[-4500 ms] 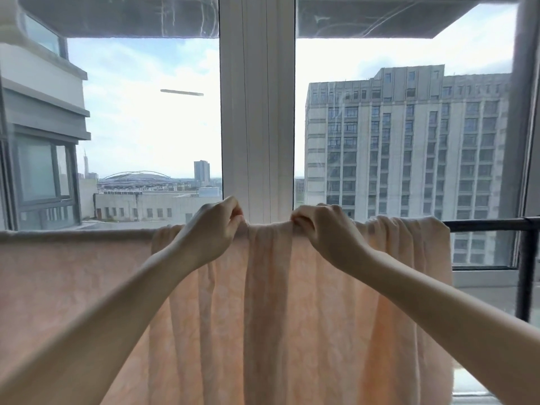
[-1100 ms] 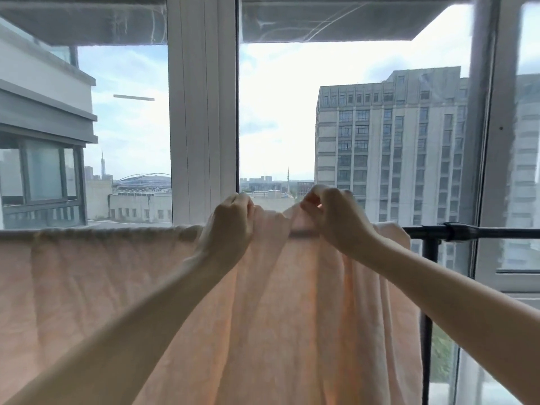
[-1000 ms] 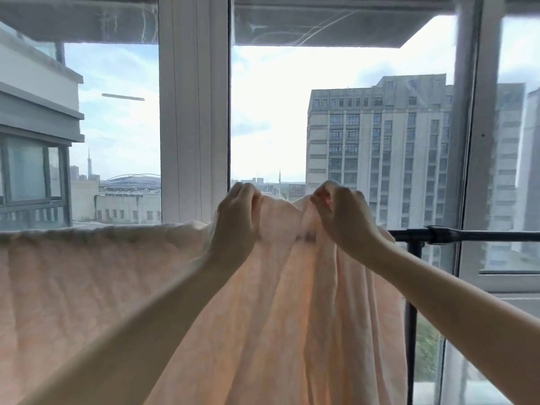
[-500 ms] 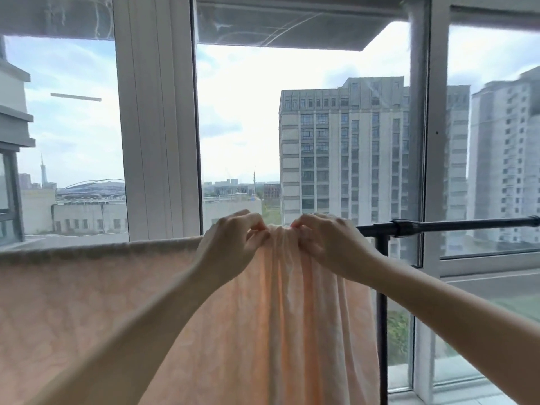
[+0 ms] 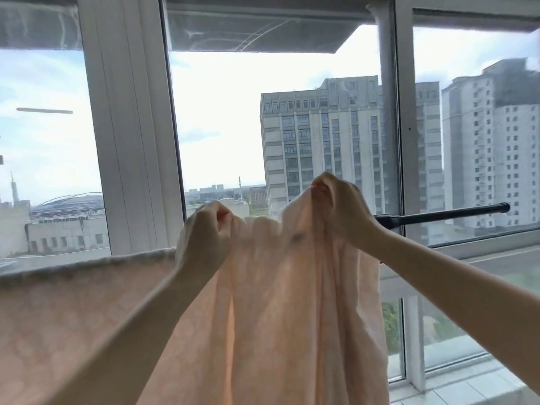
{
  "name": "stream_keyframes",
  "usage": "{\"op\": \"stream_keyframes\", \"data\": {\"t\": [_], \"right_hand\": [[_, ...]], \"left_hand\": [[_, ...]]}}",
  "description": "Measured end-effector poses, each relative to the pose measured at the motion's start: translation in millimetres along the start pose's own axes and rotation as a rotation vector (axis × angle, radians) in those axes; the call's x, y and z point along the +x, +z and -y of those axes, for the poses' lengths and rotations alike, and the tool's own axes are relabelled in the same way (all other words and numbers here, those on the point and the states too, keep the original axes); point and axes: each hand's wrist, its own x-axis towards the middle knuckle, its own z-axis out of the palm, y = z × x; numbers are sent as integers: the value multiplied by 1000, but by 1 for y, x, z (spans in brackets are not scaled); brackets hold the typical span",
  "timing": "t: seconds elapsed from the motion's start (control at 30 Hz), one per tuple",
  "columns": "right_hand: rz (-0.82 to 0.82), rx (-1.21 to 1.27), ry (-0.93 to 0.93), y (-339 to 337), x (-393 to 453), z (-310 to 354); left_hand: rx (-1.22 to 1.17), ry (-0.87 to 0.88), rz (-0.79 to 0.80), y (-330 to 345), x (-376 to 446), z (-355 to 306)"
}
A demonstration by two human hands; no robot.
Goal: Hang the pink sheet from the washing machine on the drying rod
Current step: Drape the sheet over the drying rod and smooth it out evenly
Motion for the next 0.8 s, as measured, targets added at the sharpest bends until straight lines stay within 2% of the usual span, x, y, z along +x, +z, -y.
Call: {"op": "stream_keyframes", "data": {"t": [0.07,0.1,0.23,0.37,0.43,0.5,0.6,0.67,0.8], "right_hand": [[-46,-68,-8,-15,4,-15],[3,-120,-29,-20,1,-23],[338,-167,-89,-23,-16,-44],[429,-59,-119,-30,-15,-50],[455,-50,-163,-33,-15,-53],[442,-63,-201,-33,-18,-60],[332,-101,-263,-34,-21,-71],[264,-92,-303,-35,-21,-74],[238,-87,-344,-36,-6,-73]], "left_hand": [[-31,-36,-58,0,2,2],[-24,-38,-57,1,1,1],[45,5,120,14,-9,-19],[81,149,330,32,-18,-52],[131,186,309,43,-19,-61],[136,182,224,52,-21,-65],[126,133,150,59,-22,-72],[147,94,121,64,-22,-80],[123,48,141,83,-8,-99]]}}
